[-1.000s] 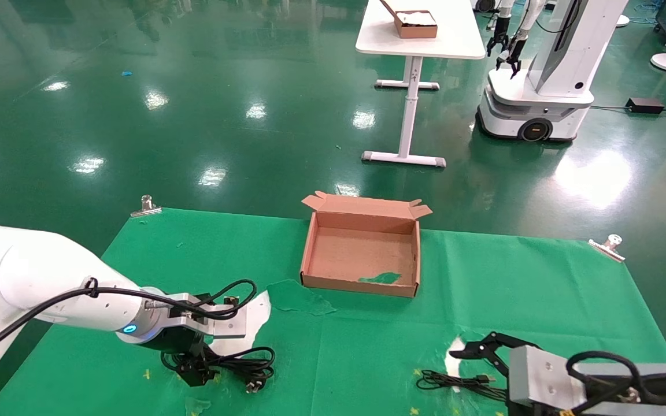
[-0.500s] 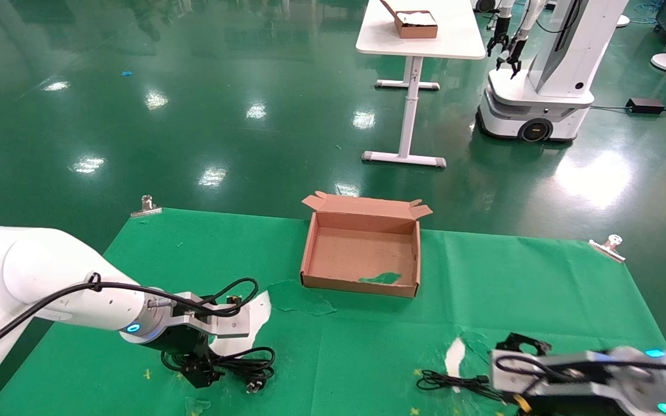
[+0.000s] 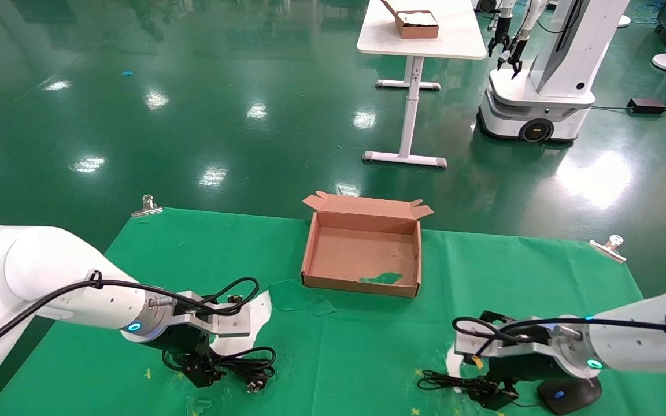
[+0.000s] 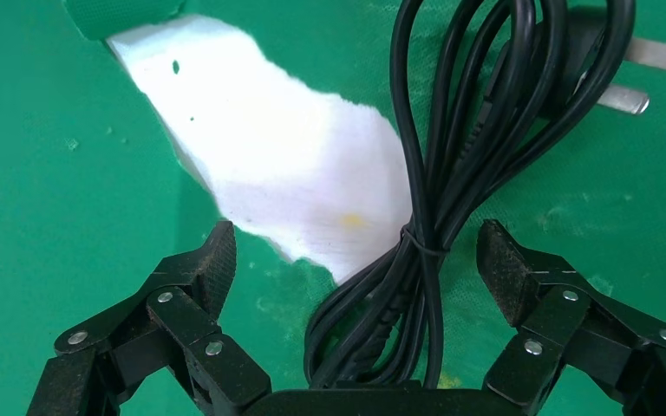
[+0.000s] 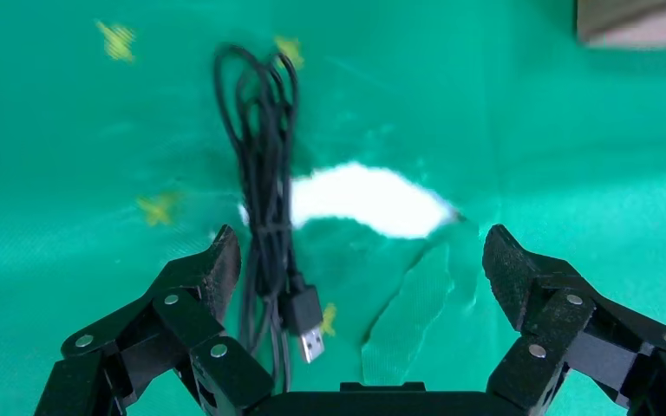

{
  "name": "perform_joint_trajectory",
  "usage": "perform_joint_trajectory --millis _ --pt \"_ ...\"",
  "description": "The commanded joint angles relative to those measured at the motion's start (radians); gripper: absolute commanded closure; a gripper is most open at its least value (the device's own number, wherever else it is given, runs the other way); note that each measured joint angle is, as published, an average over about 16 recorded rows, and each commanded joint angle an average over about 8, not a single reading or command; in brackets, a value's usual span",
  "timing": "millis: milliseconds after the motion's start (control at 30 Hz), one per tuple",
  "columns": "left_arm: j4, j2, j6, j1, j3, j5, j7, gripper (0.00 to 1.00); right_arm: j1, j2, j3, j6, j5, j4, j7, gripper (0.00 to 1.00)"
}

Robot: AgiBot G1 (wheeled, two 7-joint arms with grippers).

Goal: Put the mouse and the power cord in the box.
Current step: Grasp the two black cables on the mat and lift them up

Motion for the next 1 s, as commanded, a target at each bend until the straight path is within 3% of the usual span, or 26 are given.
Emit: perform_joint_trajectory --millis 33,133,200,1000 --pt "0.002 0.001 -0.001 0.000 0.000 0.000 0.001 1.00 0.008 -0.014 -0.003 0.006 -0.009 -0.023 0.001 0.48" --pt "0.004 0.001 -0.001 -0.001 0.000 0.000 0.001 1.00 0.011 -0.018 -0.005 0.011 -0.014 -0.033 0.002 0.85" --pt "0.004 0.001 -0.001 -0.001 0.000 -0.001 0.001 1.00 0.010 -0.016 -0.004 0.010 -0.012 -0.030 0.001 0.99" --pt "0.000 0.000 0.001 -0.001 0.000 -0.003 0.001 1.00 0.003 -0.003 0.000 -0.002 0.005 -0.003 -0.003 1.00"
